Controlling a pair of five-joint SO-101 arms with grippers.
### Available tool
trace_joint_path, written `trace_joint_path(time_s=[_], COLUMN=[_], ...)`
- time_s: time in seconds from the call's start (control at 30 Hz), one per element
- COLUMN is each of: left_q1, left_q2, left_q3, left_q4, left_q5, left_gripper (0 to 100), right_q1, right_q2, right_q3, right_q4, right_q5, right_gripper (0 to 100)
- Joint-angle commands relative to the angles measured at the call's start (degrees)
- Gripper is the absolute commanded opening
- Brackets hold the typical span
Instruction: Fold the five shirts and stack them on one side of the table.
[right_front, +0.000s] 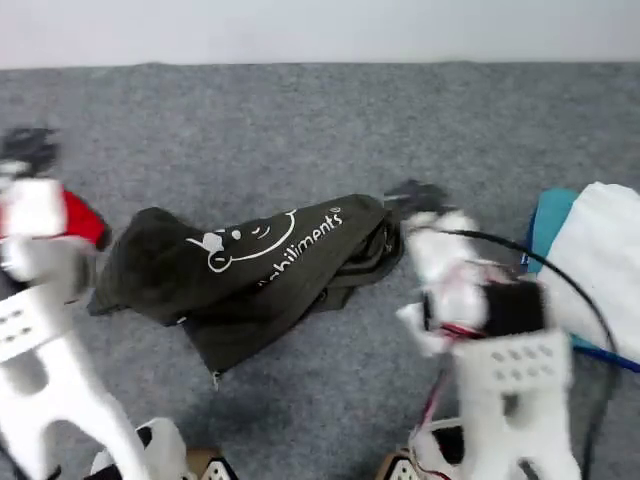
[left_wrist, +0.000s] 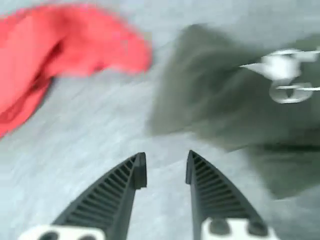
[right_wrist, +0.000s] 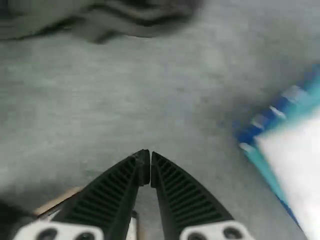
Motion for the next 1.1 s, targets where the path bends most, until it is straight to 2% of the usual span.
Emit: trace_joint_path(time_s=[0.0, 0.1, 0.23, 0.37, 0.47, 0.87, 1.07], left_q1=[-11.0, -15.6, -19.2, -21.3, -22.9, -30.0, -33.4], left_q2=[-1.8, -1.8, -1.9, -1.8, -1.8, -1.9, -2.0], left_q3=[-0.2, -0.2, 1.0, 2.6, 3.5, 3.5, 3.5], left_q4=[0.3, 0.1, -3.2, -5.4, -5.9, -6.2, -6.2], left_q5=[-5.0, -6.0, -5.9, -5.6, -5.6, -5.5, -5.6], left_gripper=[13, 13, 13, 13, 13, 13, 13], right_q1=[-15.3, -24.2, -31.2, -33.5, -34.6, -47.2, -51.6], right_q2=[7.3, 13.2, 21.8, 32.5, 40.4, 64.5, 73.4], right_q3=[-0.9, -3.4, -9.8, -17.7, -25.5, -49.5, -57.4], right_q4=[-1.4, -4.9, -9.4, -10.9, -10.6, -6.1, -5.4], right_q5=[-6.3, -9.1, -10.7, -10.9, -15.6, -30.7, -32.0], right_gripper=[0.9, 1.1, 2.0, 11.1, 15.1, 21.3, 21.1])
